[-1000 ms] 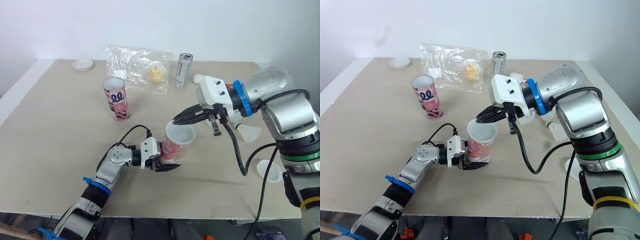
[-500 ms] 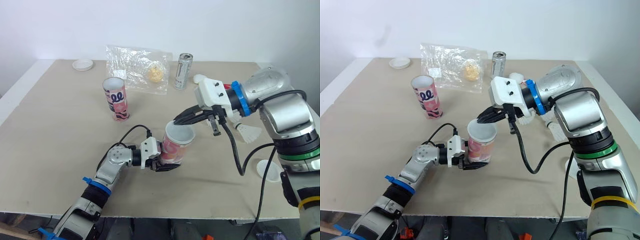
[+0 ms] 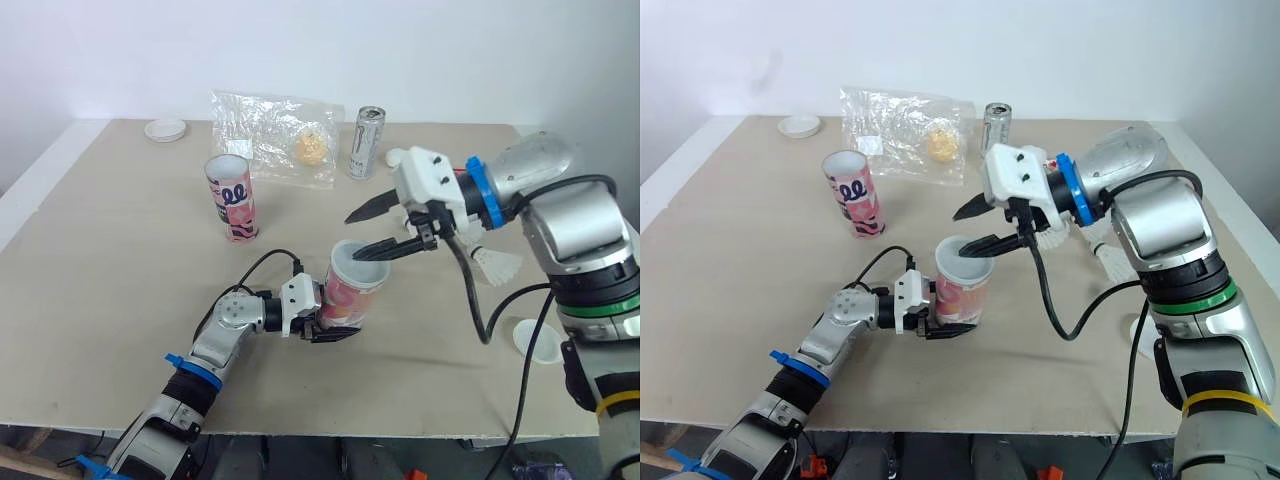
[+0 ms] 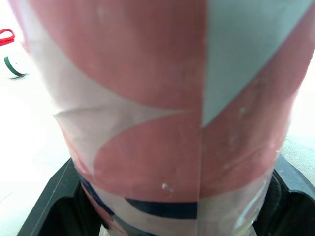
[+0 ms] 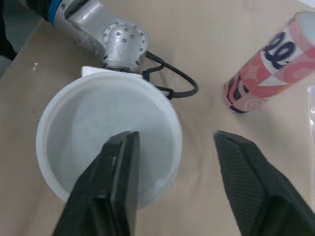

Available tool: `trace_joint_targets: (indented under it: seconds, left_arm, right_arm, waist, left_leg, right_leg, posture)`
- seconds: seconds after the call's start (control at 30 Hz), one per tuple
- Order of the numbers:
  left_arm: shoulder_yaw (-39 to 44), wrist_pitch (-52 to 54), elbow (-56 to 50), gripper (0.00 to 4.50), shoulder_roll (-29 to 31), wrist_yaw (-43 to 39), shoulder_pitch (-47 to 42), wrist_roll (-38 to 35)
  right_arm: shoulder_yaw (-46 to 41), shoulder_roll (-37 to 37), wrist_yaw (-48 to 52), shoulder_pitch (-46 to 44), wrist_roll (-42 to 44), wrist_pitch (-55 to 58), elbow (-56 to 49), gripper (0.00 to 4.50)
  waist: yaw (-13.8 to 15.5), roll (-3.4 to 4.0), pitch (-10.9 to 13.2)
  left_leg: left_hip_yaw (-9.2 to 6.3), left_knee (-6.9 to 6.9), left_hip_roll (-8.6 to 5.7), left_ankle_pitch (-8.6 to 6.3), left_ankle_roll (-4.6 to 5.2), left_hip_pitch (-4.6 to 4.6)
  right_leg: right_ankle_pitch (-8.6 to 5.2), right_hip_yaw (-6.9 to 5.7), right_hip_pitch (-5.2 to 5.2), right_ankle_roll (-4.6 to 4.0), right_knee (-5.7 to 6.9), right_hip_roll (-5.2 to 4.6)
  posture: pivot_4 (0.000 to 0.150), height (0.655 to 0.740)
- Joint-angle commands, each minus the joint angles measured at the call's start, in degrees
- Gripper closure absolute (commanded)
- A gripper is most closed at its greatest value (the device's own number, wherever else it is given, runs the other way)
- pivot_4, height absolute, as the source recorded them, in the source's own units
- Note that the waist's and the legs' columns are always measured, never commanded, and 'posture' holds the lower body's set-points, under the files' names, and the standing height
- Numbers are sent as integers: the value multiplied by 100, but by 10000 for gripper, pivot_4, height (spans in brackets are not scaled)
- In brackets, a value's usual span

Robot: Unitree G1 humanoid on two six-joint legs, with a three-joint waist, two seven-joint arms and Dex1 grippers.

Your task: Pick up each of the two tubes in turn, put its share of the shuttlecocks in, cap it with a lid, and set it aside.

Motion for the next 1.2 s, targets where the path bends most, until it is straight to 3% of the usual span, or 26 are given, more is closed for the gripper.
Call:
trace_joint_targets:
  seconds: [0.03, 0.13, 0.2, 0.23, 0.27, 0.43, 0.87, 1.2]
  left_arm:
    - [7, 281, 355, 12415, 161, 107, 125, 201]
    - [10, 281, 365, 12415, 161, 111, 119, 202]
    - [15, 280, 375, 12415, 159, 116, 114, 199]
    - [18, 282, 368, 12415, 161, 114, 117, 194]
    - [19, 283, 362, 12415, 163, 110, 119, 190]
    - [19, 291, 360, 12415, 163, 78, 113, 173]
    - [13, 309, 315, 12415, 182, 87, 149, 193]
    - [26, 349, 286, 12415, 184, 137, 174, 196]
  right_arm:
    - [-730, -24, -292, -320, 450, 474, 52, 17738]
    - [-1046, -15, -405, -239, 922, 1053, -179, 17738]
    - [-1168, -60, -437, -17, 1212, 1341, -485, 23647]
    - [-1185, -116, -420, 115, 1323, 1448, -648, 24204]
    - [-1182, -144, -446, 252, 1384, 1524, -798, 30310]
    - [-1107, -123, -704, 702, 1626, 1825, -1279, 44509]
    - [34, -167, -800, 943, 765, 1227, -1162, 44509]
    - [434, -204, -625, 963, 313, 864, -1007, 44509]
  waist:
    - [0, 0, 0]
    - [0, 0, 0]
    - [1, 0, 0]
    - [1, 0, 0]
    - [1, -1, -1]
    - [1, -1, 0]
    - [0, -9, -7]
    - [-6, -23, -21]
  left_leg:
    - [0, 0, 0, 0, 0, -1]
    - [-1, -2, 0, 0, 0, 1]
    - [-1, -3, 0, 0, 0, 0]
    - [0, -3, 0, 0, 0, 0]
    - [-1, -3, 0, 0, 0, 0]
    - [1, -2, 0, 0, 0, 0]
    - [3, -4, 0, 0, 0, -1]
    - [4, -6, 4, -1, -2, 15]
  right_leg:
    - [0, 0, 0, 0, 0, 0]
    - [0, -1, 0, 0, 0, 1]
    - [0, 0, 0, 0, 0, 0]
    - [0, 0, 0, -1, 0, 0]
    - [0, 0, 1, 0, 0, 1]
    - [0, 2, -1, 0, 0, 0]
    - [0, 1, -8, 0, -1, -1]
    - [0, 0, -18, 0, -2, -2]
  posture:
    - [1500, 7400]
    - [1500, 7400]
    - [1500, 7400]
    - [1500, 7400]
    - [1500, 7400]
    - [1500, 7400]
    - [1500, 7400]
    - [1500, 7400]
